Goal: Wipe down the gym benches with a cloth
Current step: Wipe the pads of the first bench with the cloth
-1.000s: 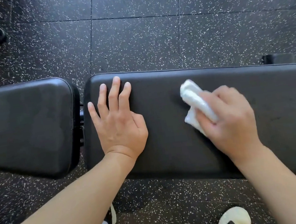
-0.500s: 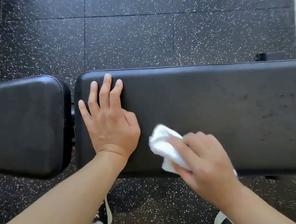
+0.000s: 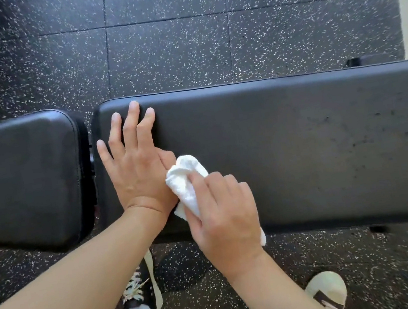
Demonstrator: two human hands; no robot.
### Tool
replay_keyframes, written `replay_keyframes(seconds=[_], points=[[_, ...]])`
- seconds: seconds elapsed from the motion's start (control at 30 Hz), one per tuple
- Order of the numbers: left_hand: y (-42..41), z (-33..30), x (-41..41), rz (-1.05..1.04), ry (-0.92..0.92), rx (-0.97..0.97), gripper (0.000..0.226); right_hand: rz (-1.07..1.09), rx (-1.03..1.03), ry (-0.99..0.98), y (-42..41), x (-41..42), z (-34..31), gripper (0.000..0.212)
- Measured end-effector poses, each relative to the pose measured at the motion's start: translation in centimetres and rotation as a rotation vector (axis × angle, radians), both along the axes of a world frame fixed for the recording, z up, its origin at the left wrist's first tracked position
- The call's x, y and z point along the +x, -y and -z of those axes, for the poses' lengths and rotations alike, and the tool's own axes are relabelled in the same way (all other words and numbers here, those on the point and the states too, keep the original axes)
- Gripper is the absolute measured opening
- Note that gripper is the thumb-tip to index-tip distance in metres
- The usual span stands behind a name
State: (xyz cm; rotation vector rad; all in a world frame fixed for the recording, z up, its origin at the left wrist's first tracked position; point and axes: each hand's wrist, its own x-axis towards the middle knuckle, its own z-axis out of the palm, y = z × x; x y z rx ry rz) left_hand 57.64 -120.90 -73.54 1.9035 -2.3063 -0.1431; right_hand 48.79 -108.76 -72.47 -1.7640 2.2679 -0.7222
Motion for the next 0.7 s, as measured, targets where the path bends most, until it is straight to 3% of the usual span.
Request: replay_keyframes(seconds=[0.2,0.33,0.43,0.57,0.7], points=[[-0.2,-0.2,0.1,0.027,-0.022,-0.002,0.070,-0.096,-0.029,-0.016,-3.9,-3.7,0.4,0.031],[-0.2,-0.3,0.2,0.025,-0.019,0.003,0.069,0.017,-0.029,0.031,-7.7,-9.9,0.9,0.035],[-0.1,-0.1,0.3,0.030,-0.008,0.007,0.070,0.074,0.006,0.059,-7.7,-9.0,0.3,0.035],[-0.1,-0.2,0.3,0.022,-0.021,0.016,0.071,-0.240,0.019,0.041,-5.8,-2.1,-0.2,0.029],[0.0,-0.4,0.3,0.029,-0.007,0.028,0.072,-0.384,0.002,0.026,-4.9,-1.9,0.0,0.023]])
